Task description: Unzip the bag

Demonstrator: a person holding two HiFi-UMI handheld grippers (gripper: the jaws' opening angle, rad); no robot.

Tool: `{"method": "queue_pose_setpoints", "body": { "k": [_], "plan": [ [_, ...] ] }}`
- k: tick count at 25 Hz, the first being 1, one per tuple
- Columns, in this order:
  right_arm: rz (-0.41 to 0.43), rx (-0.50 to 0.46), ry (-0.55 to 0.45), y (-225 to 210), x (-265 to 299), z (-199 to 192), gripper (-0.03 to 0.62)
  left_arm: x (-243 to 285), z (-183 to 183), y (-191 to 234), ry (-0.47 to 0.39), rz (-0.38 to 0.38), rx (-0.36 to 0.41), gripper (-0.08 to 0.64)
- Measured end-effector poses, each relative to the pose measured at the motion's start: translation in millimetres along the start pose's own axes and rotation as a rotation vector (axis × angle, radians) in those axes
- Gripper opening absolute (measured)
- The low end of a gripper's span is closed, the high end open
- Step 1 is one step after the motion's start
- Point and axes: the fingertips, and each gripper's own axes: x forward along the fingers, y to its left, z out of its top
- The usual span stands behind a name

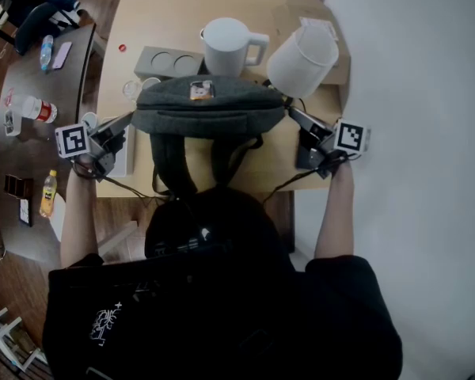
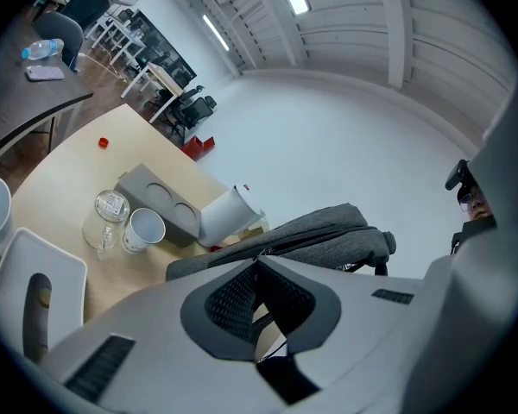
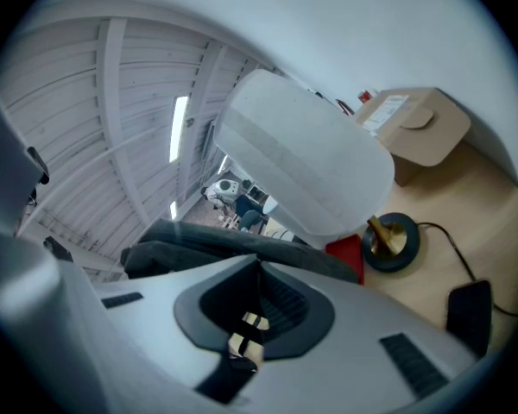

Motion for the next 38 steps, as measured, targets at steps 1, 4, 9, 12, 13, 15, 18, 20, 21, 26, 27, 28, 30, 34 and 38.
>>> {"method": "queue_pose_setpoints", "body": {
  "k": [1,4,9,12,13,15,18,20,21,26,27,28,30,34,38],
  "plan": [
    [-0.001,-0.006,0.001,0,0,0,0.017,0,0,0,0.000,0.001,0.000,0.006],
    [0.028,-0.006,-0.001,4,2,1,0.017,2,0,0,0.002,0.001,0.012,0.006],
    [0.014,0.044,-0.002,3,1,-2,0.017,2,0,-1,0.003,-0.011,0.007,0.006],
    [0.021,0.002,0.000,3,1,0,0.017,3,0,-3,-0.003,-0.026,-0.003,0.006],
    [0.025,0.005,0.000,3,2,0,0.017,3,0,-4,-0.003,-0.027,0.001,0.006],
    [0.025,0.005,0.000,1,2,0,0.017,3,-1,-3,-0.003,-0.019,0.000,0.006],
    [0.023,0.027,-0.003,0,1,-2,0.017,3,0,-3,-0.003,-0.018,0.007,0.006],
    [0.011,0.014,0.000,-2,0,-2,0.018,0,0,0,0.002,0.003,0.020,0.006],
    [0.008,0.011,0.002,-2,0,-2,0.017,-2,0,4,0.007,0.027,0.035,0.006],
    [0.023,0.005,0.003,-1,3,-2,0.018,1,-1,1,0.000,0.003,0.004,0.006],
    [0.017,-0.003,0.005,-3,3,-2,0.017,1,-1,1,-0.001,0.003,0.000,0.006],
    [0.012,-0.004,0.006,-4,2,-2,0.018,1,-1,1,0.000,0.003,0.005,0.006],
    [0.013,0.015,0.004,-5,2,-4,0.018,2,-1,1,0.001,0.001,0.011,0.006],
    [0.014,0.027,0.002,-5,3,-4,0.018,3,-2,1,0.003,-0.001,-0.004,0.006],
    [0.022,0.038,0.000,-5,4,-5,0.018,4,-3,1,0.001,-0.005,-0.013,0.006]
  ]
}}
